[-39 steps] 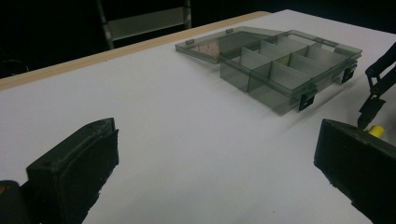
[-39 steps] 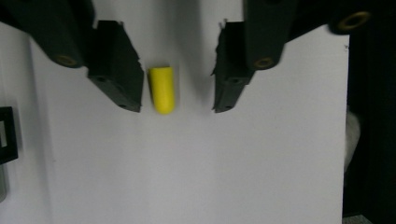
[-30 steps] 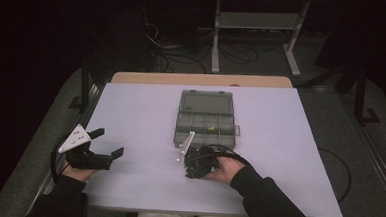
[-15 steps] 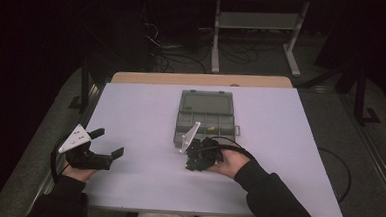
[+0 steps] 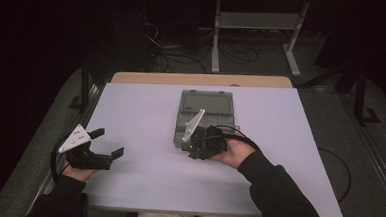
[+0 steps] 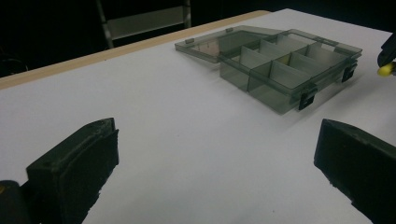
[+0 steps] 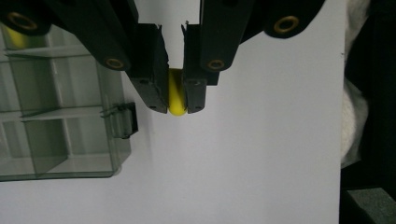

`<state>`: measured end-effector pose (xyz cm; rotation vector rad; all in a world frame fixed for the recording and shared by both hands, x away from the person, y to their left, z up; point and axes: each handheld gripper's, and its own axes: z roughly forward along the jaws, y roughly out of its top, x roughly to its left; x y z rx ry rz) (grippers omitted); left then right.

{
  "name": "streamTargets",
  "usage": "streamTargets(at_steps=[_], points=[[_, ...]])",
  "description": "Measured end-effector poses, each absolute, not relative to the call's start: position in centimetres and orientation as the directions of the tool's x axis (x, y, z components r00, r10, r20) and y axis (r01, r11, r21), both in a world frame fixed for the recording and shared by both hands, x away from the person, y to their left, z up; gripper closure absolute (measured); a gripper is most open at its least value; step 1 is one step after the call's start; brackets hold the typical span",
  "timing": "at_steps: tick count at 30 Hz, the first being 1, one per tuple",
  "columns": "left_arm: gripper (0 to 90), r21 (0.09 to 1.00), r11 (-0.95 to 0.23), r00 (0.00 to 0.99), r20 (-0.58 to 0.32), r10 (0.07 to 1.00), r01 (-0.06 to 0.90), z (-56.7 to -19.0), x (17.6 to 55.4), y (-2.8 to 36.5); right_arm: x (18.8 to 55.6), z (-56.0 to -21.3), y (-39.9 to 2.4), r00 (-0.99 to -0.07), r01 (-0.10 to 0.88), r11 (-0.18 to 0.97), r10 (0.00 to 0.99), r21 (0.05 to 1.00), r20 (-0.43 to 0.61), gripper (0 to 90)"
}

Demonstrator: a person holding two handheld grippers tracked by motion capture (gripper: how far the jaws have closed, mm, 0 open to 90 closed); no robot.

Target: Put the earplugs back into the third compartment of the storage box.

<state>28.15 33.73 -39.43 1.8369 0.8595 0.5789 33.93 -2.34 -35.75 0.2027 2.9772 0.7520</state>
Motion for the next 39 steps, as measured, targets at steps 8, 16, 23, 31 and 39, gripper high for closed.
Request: streamTargets(at_steps=[8, 16, 23, 31, 39], points=[[0.0, 0.917, -0.263, 0.636, 0.012, 0.772, 0.301, -39.4, 28.2, 33.7, 35.0, -34.3, -2.8, -0.985, 0.114, 0.872, 0.161, 0.476, -0.06, 79.3], [0.0, 0.917, -0.261, 0.634, 0.011, 0.773, 0.301, -39.4, 28.1, 33.7, 36.3, -32.5, -3.7, -0.979, 0.136, 0.857, 0.194, 0.497, -0.067, 79.3], [0.0, 0.917, -0.262, 0.635, 0.011, 0.773, 0.302, -39.4, 28.1, 33.7, 37.5, -31.7, -4.5, -0.972, 0.166, 0.851, 0.225, 0.499, -0.06, 79.7], [0.0, 0.917, -0.26, 0.634, 0.011, 0.773, 0.302, -39.4, 28.1, 33.7, 39.8, -31.2, -5.8, -0.954, 0.229, 0.832, 0.294, 0.505, -0.053, 79.7], [0.0, 0.918, -0.259, 0.634, 0.01, 0.774, 0.302, -39.4, 28.1, 33.7, 41.6, -31.8, -7.2, -0.932, 0.294, 0.804, 0.36, 0.517, -0.03, 79.7]])
